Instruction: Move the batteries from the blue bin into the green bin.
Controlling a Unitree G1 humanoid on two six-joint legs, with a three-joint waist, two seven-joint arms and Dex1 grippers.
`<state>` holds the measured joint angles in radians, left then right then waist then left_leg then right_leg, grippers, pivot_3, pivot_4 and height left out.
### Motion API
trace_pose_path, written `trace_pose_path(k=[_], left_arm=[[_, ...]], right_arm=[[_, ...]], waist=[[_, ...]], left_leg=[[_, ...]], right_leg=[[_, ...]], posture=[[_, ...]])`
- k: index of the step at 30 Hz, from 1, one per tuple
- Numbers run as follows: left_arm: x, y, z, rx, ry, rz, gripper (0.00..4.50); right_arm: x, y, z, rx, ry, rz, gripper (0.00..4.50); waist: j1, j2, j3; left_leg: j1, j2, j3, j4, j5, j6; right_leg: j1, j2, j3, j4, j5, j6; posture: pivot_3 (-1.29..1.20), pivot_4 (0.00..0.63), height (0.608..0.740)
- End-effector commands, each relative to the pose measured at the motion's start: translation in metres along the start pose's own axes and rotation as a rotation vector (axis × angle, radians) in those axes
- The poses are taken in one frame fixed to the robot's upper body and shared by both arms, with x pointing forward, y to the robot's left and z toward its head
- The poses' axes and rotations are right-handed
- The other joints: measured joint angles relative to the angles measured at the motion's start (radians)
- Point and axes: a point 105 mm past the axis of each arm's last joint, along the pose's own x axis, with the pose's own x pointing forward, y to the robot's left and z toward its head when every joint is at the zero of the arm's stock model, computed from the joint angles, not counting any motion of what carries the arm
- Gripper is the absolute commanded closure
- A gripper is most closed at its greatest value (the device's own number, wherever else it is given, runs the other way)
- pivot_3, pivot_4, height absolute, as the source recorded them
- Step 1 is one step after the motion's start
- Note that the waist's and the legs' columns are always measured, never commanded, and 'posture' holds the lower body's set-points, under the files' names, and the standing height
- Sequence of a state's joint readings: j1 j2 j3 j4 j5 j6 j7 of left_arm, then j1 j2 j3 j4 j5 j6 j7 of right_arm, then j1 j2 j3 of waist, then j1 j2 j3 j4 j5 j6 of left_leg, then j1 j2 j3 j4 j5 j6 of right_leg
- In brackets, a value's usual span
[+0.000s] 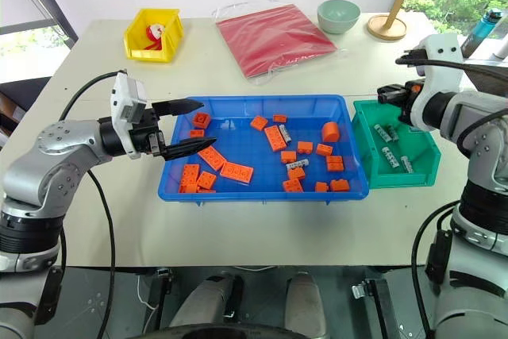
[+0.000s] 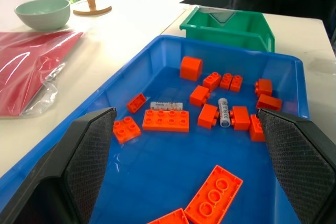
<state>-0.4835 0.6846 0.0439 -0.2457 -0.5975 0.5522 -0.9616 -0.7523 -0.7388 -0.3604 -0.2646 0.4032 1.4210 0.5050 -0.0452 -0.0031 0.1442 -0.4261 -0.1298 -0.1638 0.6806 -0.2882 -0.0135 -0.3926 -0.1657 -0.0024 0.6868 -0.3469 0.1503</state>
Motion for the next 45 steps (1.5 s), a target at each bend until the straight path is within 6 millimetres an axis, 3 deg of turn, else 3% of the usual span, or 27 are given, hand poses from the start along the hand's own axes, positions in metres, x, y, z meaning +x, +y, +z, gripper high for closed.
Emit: trace_pose_path(k=[1, 2, 4, 7, 12, 21, 40, 43, 45], left_arm=[[-0.001, -0.003, 0.007, 0.043, -0.017, 0.000, 0.00], [-0.002, -0.003, 0.007, 0.044, -0.015, 0.002, 0.00], [-0.003, -0.004, 0.007, 0.045, -0.012, 0.004, 0.00], [-0.005, -0.006, 0.008, 0.052, -0.005, 0.008, 0.00], [-0.007, -0.008, 0.009, 0.060, 0.003, 0.018, 0.00], [-0.013, -0.012, 0.008, 0.059, 0.025, 0.040, 0.00], [-0.016, -0.012, 0.009, 0.059, 0.024, 0.065, 0.00], [-0.016, -0.012, 0.009, 0.060, 0.023, 0.067, 0.00], [-0.016, -0.012, 0.009, 0.061, 0.025, 0.067, 0.00]], right_arm=[[0.007, 0.039, 0.020, -0.031, -0.065, 0.137, 4.45], [0.013, 0.051, 0.017, -0.027, -0.052, 0.184, 4.45], [0.025, 0.070, 0.008, -0.058, -0.022, 0.240, 3.77], [0.047, 0.096, -0.012, -0.097, 0.034, 0.304, 2.41], [0.072, 0.111, -0.036, -0.135, 0.086, 0.332, 2.41], [0.098, 0.103, -0.070, -0.193, 0.158, 0.307, 2.41], [0.114, 0.094, -0.094, -0.247, 0.210, 0.301, 2.41], [0.114, 0.100, -0.093, -0.247, 0.203, 0.321, 3.10], [0.113, 0.103, -0.092, -0.248, 0.200, 0.325, 4.00]], waist=[[-0.001, 0.000, 0.000], [-0.001, 0.000, 0.000], [0.000, 0.000, 0.000], [0.003, 0.000, 0.000], [0.002, 0.000, 0.000], [-0.002, 0.000, 0.000], [-0.001, 0.000, 0.000], [-0.002, 0.000, 0.000], [-0.002, 0.000, 0.000]], left_leg=[[0.000, 0.000, 0.000, 0.000, 0.000, 0.000], [0.000, 0.000, 0.000, 0.000, 0.000, 0.000], [0.000, 0.000, 0.000, 0.000, 0.000, 0.000], [0.000, -0.001, -0.002, 0.001, 0.000, 0.000], [0.000, -0.001, -0.002, 0.001, 0.000, 0.000], [0.000, -0.001, -0.002, 0.001, 0.000, 0.000], [0.000, -0.001, -0.002, 0.001, 0.000, 0.000], [0.000, -0.001, -0.002, 0.001, 0.000, 0.000], [0.000, -0.001, -0.002, 0.001, 0.000, 0.000]], right_leg=[[0.000, 0.000, 0.000, 0.000, 0.000, 0.000], [0.000, 0.000, 0.000, 0.000, 0.000, 0.000], [0.000, 0.000, 0.000, 0.000, 0.000, 0.000], [0.000, 0.000, 0.000, 0.000, 0.000, 0.000], [0.000, 0.000, 0.000, 0.001, 0.000, 0.000], [0.000, 0.000, 0.000, 0.001, 0.000, 0.000], [0.000, 0.001, 0.000, 0.000, 0.000, 0.000], [0.000, 0.001, 0.000, 0.000, 0.000, 0.000], [0.000, 0.001, 0.000, 0.000, 0.000, 0.000]], posture=[[0.00, 0.150, 0.717], [0.00, 0.150, 0.717], [0.00, 0.150, 0.717], [0.00, 0.150, 0.717], [0.00, 0.150, 0.717], [0.00, 0.150, 0.717], [0.00, 0.150, 0.717], [0.00, 0.150, 0.717], [0.00, 0.150, 0.717]])
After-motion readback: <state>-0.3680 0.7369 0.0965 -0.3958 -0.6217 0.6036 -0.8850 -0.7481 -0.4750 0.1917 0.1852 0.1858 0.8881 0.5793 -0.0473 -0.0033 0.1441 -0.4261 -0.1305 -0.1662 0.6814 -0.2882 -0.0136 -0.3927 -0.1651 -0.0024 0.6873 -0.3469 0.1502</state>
